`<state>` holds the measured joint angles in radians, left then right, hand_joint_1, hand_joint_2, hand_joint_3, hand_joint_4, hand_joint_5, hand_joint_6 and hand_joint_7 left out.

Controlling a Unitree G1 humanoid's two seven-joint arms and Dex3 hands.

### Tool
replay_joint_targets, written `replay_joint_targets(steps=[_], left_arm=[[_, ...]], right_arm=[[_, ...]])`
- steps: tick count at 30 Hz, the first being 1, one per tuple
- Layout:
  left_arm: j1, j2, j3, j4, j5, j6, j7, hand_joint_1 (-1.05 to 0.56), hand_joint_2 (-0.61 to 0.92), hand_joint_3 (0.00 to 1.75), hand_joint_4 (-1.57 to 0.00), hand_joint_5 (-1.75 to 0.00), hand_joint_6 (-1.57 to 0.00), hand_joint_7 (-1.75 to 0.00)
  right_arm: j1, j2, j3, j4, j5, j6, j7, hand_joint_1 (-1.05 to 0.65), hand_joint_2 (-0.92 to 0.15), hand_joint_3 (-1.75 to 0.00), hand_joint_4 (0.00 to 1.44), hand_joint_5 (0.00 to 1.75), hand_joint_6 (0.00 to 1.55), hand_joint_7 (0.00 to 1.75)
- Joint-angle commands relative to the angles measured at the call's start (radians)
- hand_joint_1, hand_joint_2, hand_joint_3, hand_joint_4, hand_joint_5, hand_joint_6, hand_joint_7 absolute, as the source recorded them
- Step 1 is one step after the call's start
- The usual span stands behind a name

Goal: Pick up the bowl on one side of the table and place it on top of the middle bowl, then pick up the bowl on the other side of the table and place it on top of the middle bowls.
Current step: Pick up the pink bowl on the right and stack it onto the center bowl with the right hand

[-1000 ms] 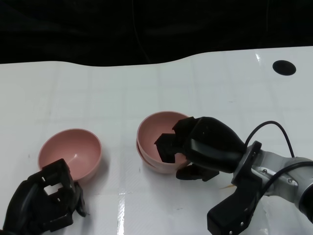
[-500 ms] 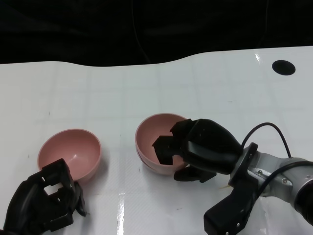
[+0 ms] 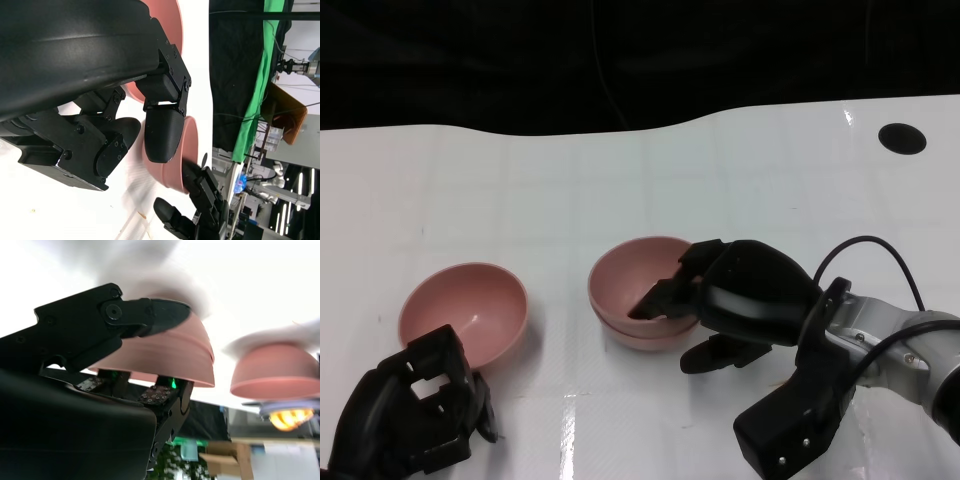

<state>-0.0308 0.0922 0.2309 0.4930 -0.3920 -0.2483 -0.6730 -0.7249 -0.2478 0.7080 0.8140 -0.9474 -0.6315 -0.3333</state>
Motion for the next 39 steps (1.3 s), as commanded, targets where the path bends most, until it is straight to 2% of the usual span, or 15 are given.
replay_joint_targets(steps=[1, 3, 7, 13, 17, 21, 25, 32, 35, 39], left_arm=[[0.009, 0.020, 0.002, -0.011, 0.004, -0.002, 0.004, 0.02, 0.61, 1.17, -0.87, -1.75, -0.75, -1.75], [0.011, 0.020, 0.001, -0.016, 0.008, -0.004, 0.010, 0.01, 0.61, 1.15, -0.86, -1.75, -0.75, -1.75], [0.003, 0.022, 0.004, 0.000, 0.001, -0.015, -0.011, 0.02, 0.64, 1.13, -0.86, -1.75, -0.74, -1.75], [0.005, 0.020, 0.002, -0.006, 0.010, -0.012, 0.007, 0.02, 0.63, 1.14, -0.88, -1.75, -0.76, -1.75], [0.005, 0.020, 0.003, -0.004, 0.002, -0.011, -0.002, 0.03, 0.63, 1.15, -0.87, -1.75, -0.76, -1.75], [0.013, 0.018, 0.004, -0.015, 0.001, -0.012, 0.003, 0.03, 0.63, 1.16, -0.87, -1.75, -0.76, -1.75], [0.004, 0.018, 0.009, 0.003, -0.008, -0.019, -0.011, 0.03, 0.61, 1.21, -0.87, -1.75, -0.77, -1.75], [0.003, 0.018, 0.010, 0.005, -0.007, -0.020, -0.012, 0.02, 0.60, 1.23, -0.87, -1.75, -0.77, -1.75], [0.001, 0.022, 0.012, 0.002, -0.005, -0.009, -0.001, 0.01, 0.58, 1.23, -0.88, -1.75, -0.78, -1.75], [0.000, 0.022, 0.014, 0.002, -0.003, -0.008, 0.000, 0.01, 0.57, 1.23, -0.89, -1.75, -0.78, -1.75]], right_arm=[[0.025, -0.023, -0.005, -0.039, 0.009, 0.031, 0.045, -0.96, -0.92, -0.48, 0.09, 0.00, 0.21, 0.00], [0.031, -0.027, -0.004, -0.054, 0.007, 0.043, 0.062, -0.99, -0.92, -0.51, 0.02, 0.00, 0.13, 0.00], [0.036, -0.031, 0.000, -0.068, -0.004, 0.059, 0.068, -1.02, -0.92, -0.55, 0.00, 0.00, 0.06, 0.00], [0.039, -0.039, 0.010, -0.073, -0.025, 0.078, 0.050, -1.02, -0.92, -0.58, 0.00, 0.00, 0.03, 0.00], [0.055, -0.046, 0.001, -0.079, -0.028, 0.076, 0.001, -1.00, -0.92, -0.57, 0.00, 0.00, 0.05, 0.01], [0.102, -0.067, -0.060, -0.117, 0.035, 0.033, -0.067, -0.94, -0.92, -0.51, 0.00, 0.00, 0.06, 0.01], [0.154, -0.098, -0.144, -0.206, 0.110, 0.001, -0.083, -0.92, -0.92, -0.50, 0.00, 0.00, 0.09, 0.02], [0.175, -0.103, -0.171, -0.242, 0.123, 0.001, -0.061, -0.91, -0.92, -0.50, 0.00, 0.00, 0.10, 0.02], [0.241, -0.166, -0.292, -0.288, 0.240, -0.105, -0.121, -0.81, -0.92, -0.38, 0.17, 0.07, 0.26, 0.07], [0.257, -0.166, -0.329, -0.297, 0.252, -0.133, -0.110, -0.78, -0.92, -0.35, 0.21, 0.09, 0.31, 0.07]])
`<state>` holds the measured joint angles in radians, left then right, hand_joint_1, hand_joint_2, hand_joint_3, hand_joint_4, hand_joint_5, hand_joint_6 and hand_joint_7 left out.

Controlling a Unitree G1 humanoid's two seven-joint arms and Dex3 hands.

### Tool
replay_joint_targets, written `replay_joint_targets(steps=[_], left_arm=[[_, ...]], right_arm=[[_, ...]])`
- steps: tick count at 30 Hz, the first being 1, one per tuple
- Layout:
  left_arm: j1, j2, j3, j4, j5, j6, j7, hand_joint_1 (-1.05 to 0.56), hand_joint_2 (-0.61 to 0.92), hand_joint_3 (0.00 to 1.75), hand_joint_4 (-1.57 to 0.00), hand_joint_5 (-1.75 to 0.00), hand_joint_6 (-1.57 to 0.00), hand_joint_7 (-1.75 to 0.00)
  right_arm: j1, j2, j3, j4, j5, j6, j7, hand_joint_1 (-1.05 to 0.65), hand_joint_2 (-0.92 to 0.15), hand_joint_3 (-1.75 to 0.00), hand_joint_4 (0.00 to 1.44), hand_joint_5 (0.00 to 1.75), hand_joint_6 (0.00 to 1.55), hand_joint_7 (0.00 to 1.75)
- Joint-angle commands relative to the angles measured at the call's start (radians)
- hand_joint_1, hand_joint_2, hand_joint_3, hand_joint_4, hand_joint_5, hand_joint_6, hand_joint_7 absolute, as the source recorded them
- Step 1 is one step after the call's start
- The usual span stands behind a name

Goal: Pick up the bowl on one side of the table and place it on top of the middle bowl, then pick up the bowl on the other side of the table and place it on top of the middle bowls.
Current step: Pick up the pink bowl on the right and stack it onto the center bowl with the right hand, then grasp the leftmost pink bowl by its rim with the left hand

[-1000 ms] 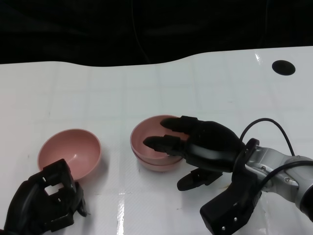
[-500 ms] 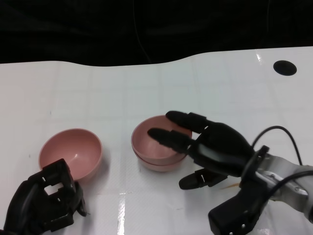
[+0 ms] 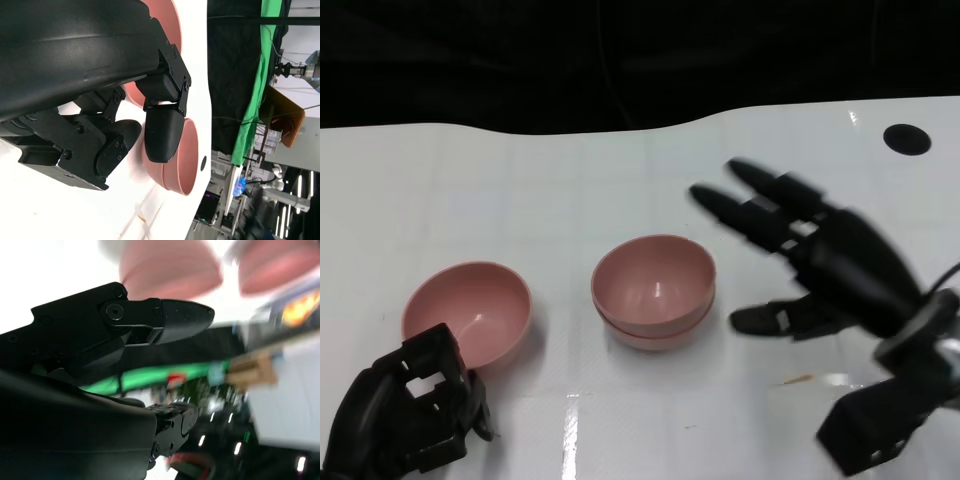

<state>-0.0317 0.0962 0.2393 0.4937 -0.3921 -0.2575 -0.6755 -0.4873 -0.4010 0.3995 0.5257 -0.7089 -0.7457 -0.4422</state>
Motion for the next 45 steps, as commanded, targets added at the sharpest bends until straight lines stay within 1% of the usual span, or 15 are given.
replay_joint_targets(steps=[1, 3, 4, 18, 20, 23, 25, 28, 35, 36, 37, 38, 39, 42, 45], left_arm=[[0.004, 0.020, 0.008, -0.007, -0.005, 0.011, 0.009, 0.01, 0.57, 1.23, -0.89, -1.75, -0.78, -1.75], [0.011, 0.023, 0.013, -0.022, -0.006, 0.027, 0.024, 0.02, 0.57, 1.23, -0.88, -1.75, -0.76, -1.73], [0.012, 0.023, 0.014, -0.027, -0.006, 0.032, 0.029, 0.02, 0.57, 1.23, -0.88, -1.75, -0.75, -1.73], [0.024, 0.018, 0.018, -0.061, -0.005, 0.065, 0.043, 0.03, 0.58, 1.24, -0.89, -1.75, -0.75, -1.73], [0.028, 0.015, 0.020, -0.067, -0.008, 0.066, 0.045, 0.03, 0.58, 1.24, -0.89, -1.75, -0.75, -1.73], [0.031, 0.016, 0.018, -0.074, 0.002, 0.063, 0.058, 0.02, 0.57, 1.23, -0.89, -1.75, -0.75, -1.74], [0.032, 0.017, 0.018, -0.077, 0.002, 0.064, 0.061, 0.02, 0.58, 1.22, -0.89, -1.75, -0.75, -1.74], [0.034, 0.018, 0.017, -0.080, 0.000, 0.064, 0.061, 0.02, 0.58, 1.22, -0.89, -1.75, -0.74, -1.74], [0.035, 0.018, 0.017, -0.083, -0.001, 0.066, 0.063, 0.02, 0.58, 1.21, -0.89, -1.75, -0.74, -1.75], [0.037, 0.019, 0.018, -0.086, 0.000, 0.064, 0.065, 0.02, 0.59, 1.21, -0.89, -1.75, -0.74, -1.75], [0.040, 0.019, 0.019, -0.091, 0.001, 0.065, 0.071, 0.02, 0.59, 1.22, -0.89, -1.75, -0.74, -1.75], [0.043, 0.018, 0.020, -0.097, 0.001, 0.066, 0.075, 0.02, 0.59, 1.22, -0.89, -1.75, -0.75, -1.75], [0.045, 0.017, 0.021, -0.100, 0.000, 0.067, 0.079, 0.02, 0.59, 1.22, -0.89, -1.75, -0.75, -1.75], [0.052, 0.013, 0.024, -0.105, -0.005, 0.055, 0.080, 0.04, 0.58, 1.25, -0.88, -1.75, -0.75, -1.71], [0.061, 0.013, 0.022, -0.112, 0.031, 0.013, 0.114, 0.04, 0.55, 1.28, -0.87, -1.75, -0.76, -1.66]], right_arm=[[0.061, -0.010, -0.055, 0.019, 0.050, -0.063, -0.046, -0.78, -0.92, -0.35, 0.21, 0.09, 0.31, 0.07], [0.131, 0.000, -0.110, 0.058, 0.108, -0.126, -0.106, -0.61, -0.92, -0.23, 0.57, 0.18, 0.56, 0.09], [0.149, 0.004, -0.125, 0.072, 0.122, -0.147, -0.119, -0.57, -0.92, -0.20, 0.63, 0.18, 0.60, 0.08], [0.217, 0.049, -0.195, 0.161, 0.159, -0.232, -0.131, -0.52, -0.92, -0.17, 0.74, 0.16, 0.69, 0.06], [0.249, 0.081, -0.210, 0.201, 0.226, -0.270, -0.116, -0.25, -0.91, -0.17, 1.05, 0.23, 0.92, 0.09], [0.254, 0.104, -0.220, 0.252, 0.297, -0.310, -0.056, -0.15, -0.92, -0.17, 1.19, 0.31, 1.08, 0.10], [0.252, 0.115, -0.226, 0.277, 0.339, -0.326, -0.011, -0.13, -0.92, -0.18, 1.20, 0.35, 1.12, 0.10], [0.251, 0.128, -0.238, 0.301, 0.388, -0.340, 0.048, -0.12, -0.92, -0.19, 1.03, 0.73, 1.20, 0.05], [0.253, 0.152, -0.274, 0.318, 0.426, -0.341, 0.120, -0.12, -0.92, -0.20, 0.98, 0.85, 1.22, 0.04], [0.259, 0.163, -0.276, 0.324, 0.464, -0.325, 0.162, -0.09, -0.89, -0.32, 0.96, 1.14, 1.29, 0.10], [0.266, 0.174, -0.276, 0.329, 0.508, -0.310, 0.211, -0.08, -0.79, -0.58, 0.93, 1.39, 1.28, 0.29], [0.274, 0.185, -0.278, 0.328, 0.552, -0.291, 0.262, -0.10, -0.68, -0.83, 0.88, 1.60, 1.07, 0.83], [0.280, 0.191, -0.281, 0.324, 0.582, -0.279, 0.299, -0.12, -0.63, -0.95, 0.87, 1.69, 0.94, 1.16], [0.305, 0.238, -0.300, 0.301, 0.770, -0.227, 0.495, -0.12, -0.62, -1.03, 0.87, 1.74, 0.81, 1.47], [0.336, 0.274, -0.328, 0.238, 0.986, -0.084, 0.740, -0.15, -0.63, -1.06, 0.88, 1.75, 0.77, 1.60]])
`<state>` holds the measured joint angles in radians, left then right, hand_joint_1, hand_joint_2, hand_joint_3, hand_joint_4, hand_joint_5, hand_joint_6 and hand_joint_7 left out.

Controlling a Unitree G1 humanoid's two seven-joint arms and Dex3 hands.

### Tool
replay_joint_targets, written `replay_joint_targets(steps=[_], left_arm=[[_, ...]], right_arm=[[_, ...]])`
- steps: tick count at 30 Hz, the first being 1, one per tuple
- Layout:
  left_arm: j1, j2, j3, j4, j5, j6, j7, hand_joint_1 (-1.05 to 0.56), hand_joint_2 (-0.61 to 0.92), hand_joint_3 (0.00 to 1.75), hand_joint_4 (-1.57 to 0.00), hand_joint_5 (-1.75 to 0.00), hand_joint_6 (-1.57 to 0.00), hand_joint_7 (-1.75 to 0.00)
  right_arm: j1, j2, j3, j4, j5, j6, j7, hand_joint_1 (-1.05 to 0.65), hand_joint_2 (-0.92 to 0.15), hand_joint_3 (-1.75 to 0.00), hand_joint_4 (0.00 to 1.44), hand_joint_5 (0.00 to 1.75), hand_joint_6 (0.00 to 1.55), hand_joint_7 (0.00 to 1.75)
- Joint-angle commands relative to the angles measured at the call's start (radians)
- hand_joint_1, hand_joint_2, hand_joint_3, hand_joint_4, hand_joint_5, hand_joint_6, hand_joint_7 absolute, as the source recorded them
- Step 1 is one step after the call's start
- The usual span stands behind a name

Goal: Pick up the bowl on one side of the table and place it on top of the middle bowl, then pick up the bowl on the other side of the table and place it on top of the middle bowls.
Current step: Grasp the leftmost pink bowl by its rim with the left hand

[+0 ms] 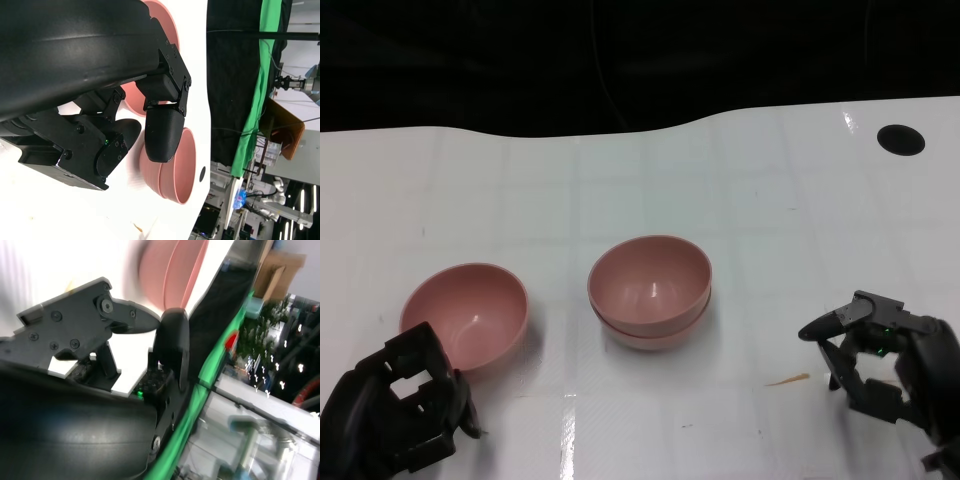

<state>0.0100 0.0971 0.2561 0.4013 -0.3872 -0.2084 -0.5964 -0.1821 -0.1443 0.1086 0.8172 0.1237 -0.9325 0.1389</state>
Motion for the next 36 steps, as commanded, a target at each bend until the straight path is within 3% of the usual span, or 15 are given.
replay_joint_targets(steps=[1, 3, 6, 9, 11, 16, 22, 23, 31, 32, 34, 36], left_arm=[[0.021, 0.012, 0.006, -0.018, 0.037, -0.059, 0.043, 0.04, 0.53, 1.30, -0.87, -1.75, -0.77, -1.64], [0.023, 0.013, 0.007, -0.015, 0.044, -0.083, 0.047, 0.05, 0.53, 1.32, -0.86, -1.75, -0.77, -1.63], [0.027, 0.014, 0.006, -0.018, 0.044, -0.098, 0.052, 0.04, 0.55, 1.33, -0.86, -1.75, -0.76, -1.64], [0.034, 0.012, 0.004, -0.036, 0.041, -0.104, 0.061, 0.03, 0.55, 1.32, -0.84, -1.75, -0.75, -1.63], [0.038, 0.008, 0.004, -0.049, 0.039, -0.108, 0.067, 0.02, 0.55, 1.31, -0.81, -1.75, -0.74, -1.62], [0.049, 0.004, -0.002, -0.079, 0.060, -0.135, 0.093, 0.04, 0.58, 1.25, -0.76, -1.75, -0.73, -1.60], [0.051, 0.005, -0.006, -0.081, 0.064, -0.140, 0.100, 0.04, 0.59, 1.23, -0.76, -1.75, -0.73, -1.59], [0.063, 0.006, -0.011, -0.128, 0.128, -0.158, 0.156, 0.04, 0.59, 1.23, -0.76, -1.75, -0.73, -1.59], [0.108, 0.041, -0.037, -0.314, 0.446, -0.257, 0.398, 0.02, 0.57, 1.04, -0.71, -1.43, -0.75, -1.22], [0.111, 0.049, -0.038, -0.329, 0.484, -0.258, 0.422, -0.01, 0.57, 0.97, -0.72, -1.30, -0.79, -1.03], [0.118, 0.064, -0.040, -0.362, 0.548, -0.258, 0.463, -0.03, 0.58, 0.93, -0.73, -1.22, -0.83, -0.89], [0.122, 0.077, -0.041, -0.400, 0.613, -0.258, 0.505, -0.03, 0.61, 0.71, -0.73, -0.99, -0.91, -0.54]], right_arm=[[0.036, 0.028, -0.053, -0.076, 0.236, 0.177, 0.263, -0.15, -0.63, -1.05, 0.89, 1.75, 0.76, 1.63], [0.042, 0.033, -0.078, -0.107, 0.331, 0.308, 0.403, -0.16, -0.64, -1.02, 0.90, 1.75, 0.75, 1.67], [0.043, 0.040, -0.116, -0.134, 0.403, 0.461, 0.526, -0.17, -0.64, -0.97, 0.92, 1.75, 0.77, 1.67], [0.035, 0.043, -0.151, -0.145, 0.440, 0.604, 0.601, -0.17, -0.64, -0.90, 0.94, 1.75, 0.78, 1.63], [0.031, 0.044, -0.171, -0.162, 0.441, 0.667, 0.610, -0.16, -0.60, -0.95, 0.95, 1.75, 0.81, 1.60], [0.026, 0.058, -0.223, -0.186, 0.440, 0.752, 0.621, -0.14, -0.52, -1.10, 0.95, 1.75, 0.80, 1.64], [0.027, 0.070, -0.250, -0.199, 0.419, 0.775, 0.628, -0.14, -0.51, -1.12, 0.95, 1.75, 0.80, 1.64], [0.025, 0.068, -0.257, -0.207, 0.426, 0.793, 0.621, -0.14, -0.51, -1.12, 0.95, 1.75, 0.80, 1.64], [0.021, 0.065, -0.292, -0.239, 0.419, 0.842, 0.609, -0.12, -0.46, -1.22, 0.92, 1.75, 0.78, 1.62], [0.020, 0.064, -0.294, -0.239, 0.420, 0.846, 0.610, -0.12, -0.46, -1.22, 0.92, 1.75, 0.77, 1.61], [0.017, 0.064, -0.300, -0.240, 0.419, 0.854, 0.612, -0.12, -0.46, -1.22, 0.92, 1.75, 0.77, 1.60], [0.016, 0.065, -0.305, -0.240, 0.414, 0.855, 0.614, -0.12, -0.48, -1.15, 0.91, 1.75, 0.81, 1.50]])
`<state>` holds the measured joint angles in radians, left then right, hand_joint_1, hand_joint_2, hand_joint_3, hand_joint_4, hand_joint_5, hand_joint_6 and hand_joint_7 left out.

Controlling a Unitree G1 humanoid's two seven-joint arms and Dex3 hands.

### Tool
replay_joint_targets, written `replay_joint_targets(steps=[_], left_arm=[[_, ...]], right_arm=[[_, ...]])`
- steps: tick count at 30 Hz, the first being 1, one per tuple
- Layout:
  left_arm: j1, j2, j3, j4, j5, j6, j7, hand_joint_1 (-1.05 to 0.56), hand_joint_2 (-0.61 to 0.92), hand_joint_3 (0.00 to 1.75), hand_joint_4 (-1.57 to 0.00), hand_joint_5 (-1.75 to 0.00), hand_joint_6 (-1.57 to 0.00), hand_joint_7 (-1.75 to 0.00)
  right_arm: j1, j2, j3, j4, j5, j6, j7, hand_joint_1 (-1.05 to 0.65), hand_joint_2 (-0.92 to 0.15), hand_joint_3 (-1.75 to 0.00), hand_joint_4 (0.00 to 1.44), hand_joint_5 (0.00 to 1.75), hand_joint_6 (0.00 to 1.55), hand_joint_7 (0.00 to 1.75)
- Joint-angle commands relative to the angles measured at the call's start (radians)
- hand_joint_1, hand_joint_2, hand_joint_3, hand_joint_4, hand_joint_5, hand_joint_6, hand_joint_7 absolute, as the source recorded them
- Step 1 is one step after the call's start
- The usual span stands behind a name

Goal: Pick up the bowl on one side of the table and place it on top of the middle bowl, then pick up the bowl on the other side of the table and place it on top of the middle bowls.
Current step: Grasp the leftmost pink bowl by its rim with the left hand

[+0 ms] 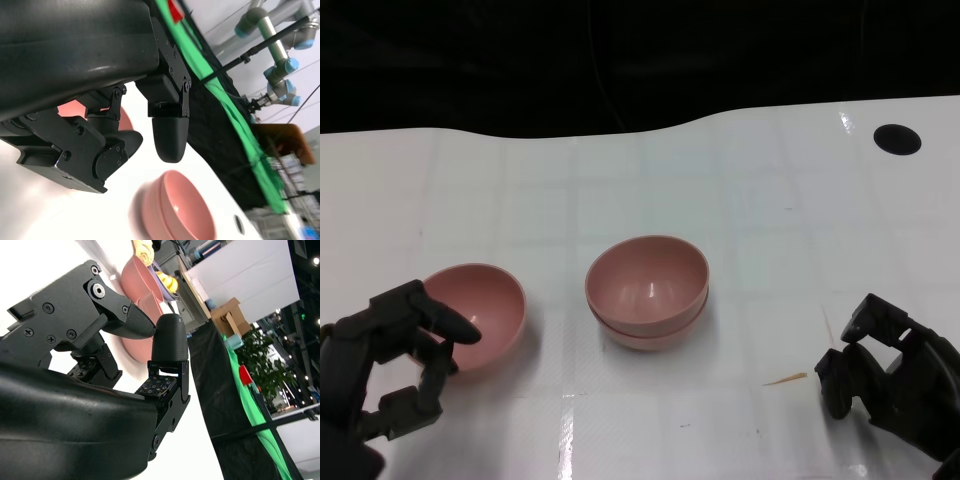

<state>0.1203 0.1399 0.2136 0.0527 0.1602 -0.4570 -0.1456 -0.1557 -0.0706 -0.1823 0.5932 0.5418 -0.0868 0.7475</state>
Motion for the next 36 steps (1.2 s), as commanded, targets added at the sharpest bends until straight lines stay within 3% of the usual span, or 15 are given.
replay_joint_targets(steps=[1, 4, 8, 9, 12, 17, 24, 36], left_arm=[[0.015, 0.040, -0.001, -0.079, 0.099, 0.002, 0.071, -0.04, 0.63, 0.64, -0.74, -0.92, -0.95, -0.42], [0.020, 0.055, -0.013, -0.143, 0.165, 0.040, 0.097, -0.15, 0.75, 0.29, -0.74, -0.73, -1.01, -0.14], [0.020, 0.107, -0.033, -0.216, 0.293, 0.089, 0.106, -0.30, 0.85, 0.08, -0.70, -0.55, -0.97, -0.03], [0.021, 0.121, -0.038, -0.237, 0.345, 0.110, 0.111, -0.42, 0.89, 0.05, -0.71, -0.45, -0.95, -0.01], [0.013, 0.162, -0.060, -0.288, 0.483, 0.164, 0.116, -0.60, 0.92, 0.04, -0.78, -0.24, -0.91, 0.00], [-0.026, 0.222, -0.112, -0.323, 0.610, 0.256, 0.079, -0.76, 0.92, 0.03, -0.77, -0.13, -0.86, 0.00], [-0.111, 0.286, -0.212, -0.253, 0.697, 0.342, 0.032, -0.95, 0.92, 0.02, -0.71, -0.02, -0.74, 0.00], [-0.236, 0.289, -0.346, -0.043, 0.677, 0.421, 0.035, -1.05, 0.92, 0.09, -0.61, 0.00, -0.64, 0.00]], right_arm=[[-0.010, -0.008, -0.016, -0.017, -0.005, 0.010, 0.005, -0.12, -0.50, -1.12, 0.90, 1.75, 0.83, 1.47], [-0.011, -0.003, -0.021, -0.015, -0.010, -0.003, 0.012, -0.11, -0.55, -1.03, 0.90, 1.75, 0.86, 1.40], [-0.011, 0.000, -0.024, -0.012, -0.016, -0.008, 0.009, -0.10, -0.58, -0.97, 0.90, 1.74, 0.88, 1.36], [-0.010, 0.001, -0.024, -0.014, -0.017, -0.007, 0.006, -0.10, -0.59, -0.96, 0.91, 1.74, 0.89, 1.35], [-0.008, -0.002, -0.024, -0.016, -0.021, -0.006, 0.006, -0.09, -0.58, -0.98, 0.92, 1.73, 0.89, 1.36], [-0.012, 0.001, -0.024, -0.012, -0.022, -0.007, 0.007, -0.10, -0.54, -1.03, 0.92, 1.75, 0.89, 1.38], [-0.005, 0.012, -0.020, -0.028, -0.043, -0.008, -0.016, -0.09, -0.51, -1.11, 0.92, 1.75, 0.89, 1.39], [0.002, 0.036, -0.017, -0.050, -0.066, -0.010, -0.022, -0.08, -0.50, -1.14, 0.92, 1.73, 0.88, 1.40]])
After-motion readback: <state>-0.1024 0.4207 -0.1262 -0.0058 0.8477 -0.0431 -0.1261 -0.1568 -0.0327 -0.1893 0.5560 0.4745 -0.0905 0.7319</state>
